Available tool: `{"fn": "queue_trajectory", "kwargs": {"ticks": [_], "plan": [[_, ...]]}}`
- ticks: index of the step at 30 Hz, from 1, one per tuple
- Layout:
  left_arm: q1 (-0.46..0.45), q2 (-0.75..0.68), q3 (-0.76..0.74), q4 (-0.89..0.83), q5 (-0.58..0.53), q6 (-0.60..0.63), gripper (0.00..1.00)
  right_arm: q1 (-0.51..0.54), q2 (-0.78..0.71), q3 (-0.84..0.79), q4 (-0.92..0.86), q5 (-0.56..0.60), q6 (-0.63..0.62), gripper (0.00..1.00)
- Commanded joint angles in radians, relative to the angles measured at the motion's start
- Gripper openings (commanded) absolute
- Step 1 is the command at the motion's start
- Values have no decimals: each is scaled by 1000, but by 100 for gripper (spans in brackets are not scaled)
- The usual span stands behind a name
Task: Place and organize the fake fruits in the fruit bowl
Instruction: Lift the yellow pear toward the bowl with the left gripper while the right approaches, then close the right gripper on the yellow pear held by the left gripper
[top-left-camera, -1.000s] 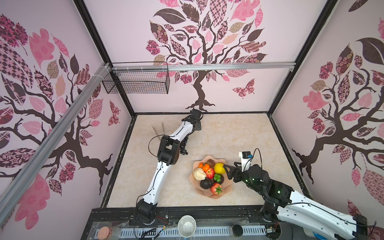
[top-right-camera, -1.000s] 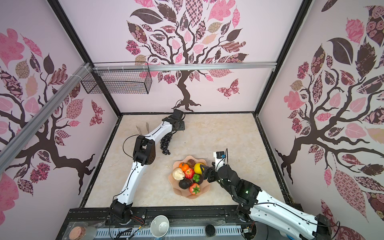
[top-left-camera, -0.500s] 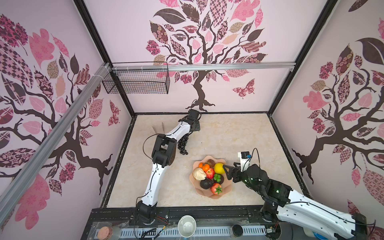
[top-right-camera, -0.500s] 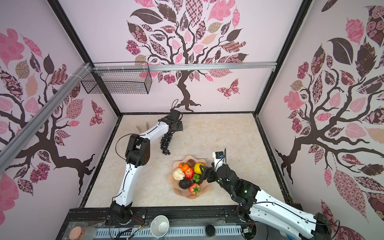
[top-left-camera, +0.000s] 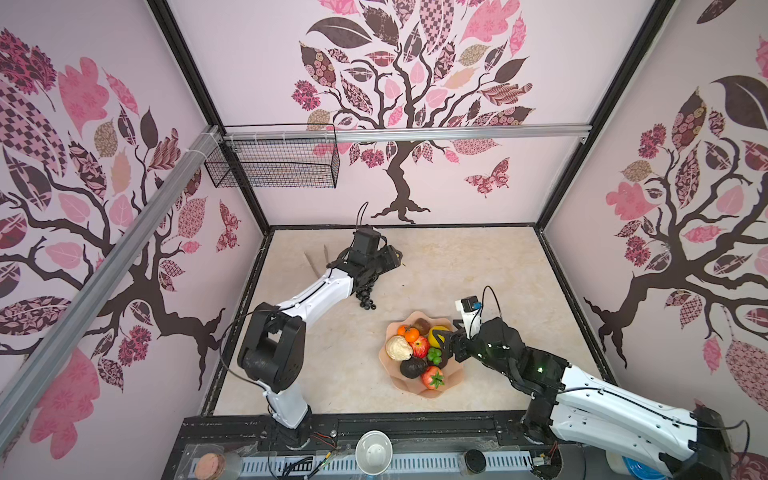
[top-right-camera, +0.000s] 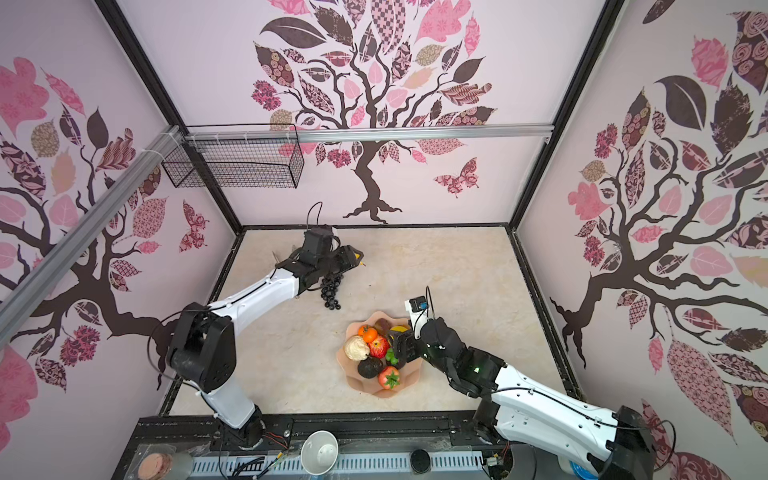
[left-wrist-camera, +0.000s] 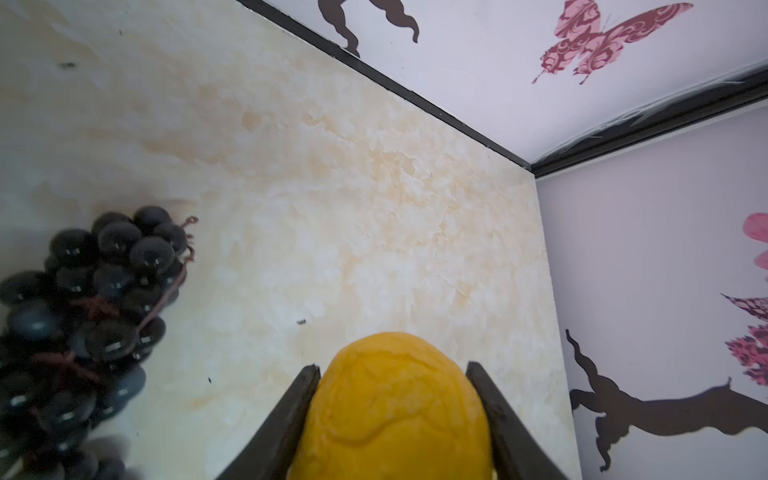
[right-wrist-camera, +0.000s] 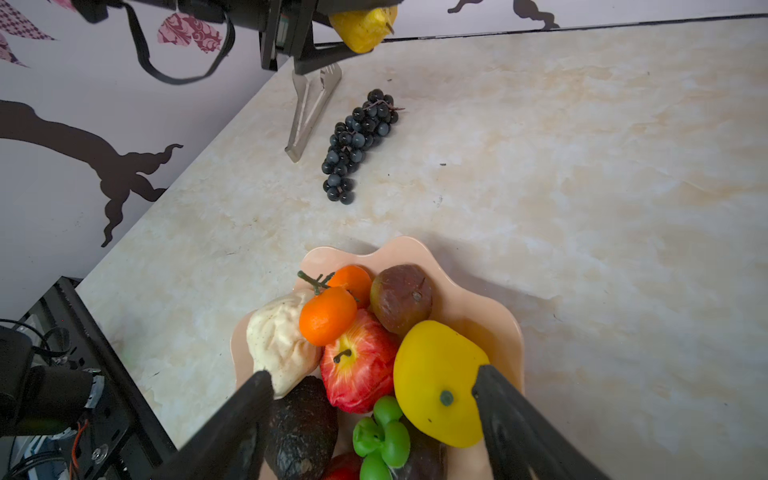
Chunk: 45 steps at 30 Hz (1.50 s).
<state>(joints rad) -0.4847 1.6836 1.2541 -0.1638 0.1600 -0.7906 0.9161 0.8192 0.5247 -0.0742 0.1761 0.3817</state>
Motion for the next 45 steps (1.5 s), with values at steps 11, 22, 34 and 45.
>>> {"fn": "queue_trajectory", "kwargs": {"ticks": [11,22,34,45], "plan": [[-122,-446,-483,143,-9,-290,49,-40,128,22,272,-252,-135,68],[-139,-628,-644,129,-12,-361,50,-39,309,107,369,-438,-90,54],[-174,-674,-699,130,24,-394,50,-22,427,148,466,-461,-114,46],[-208,-677,-712,123,29,-407,50,-5,510,181,476,-446,-168,39]]}}
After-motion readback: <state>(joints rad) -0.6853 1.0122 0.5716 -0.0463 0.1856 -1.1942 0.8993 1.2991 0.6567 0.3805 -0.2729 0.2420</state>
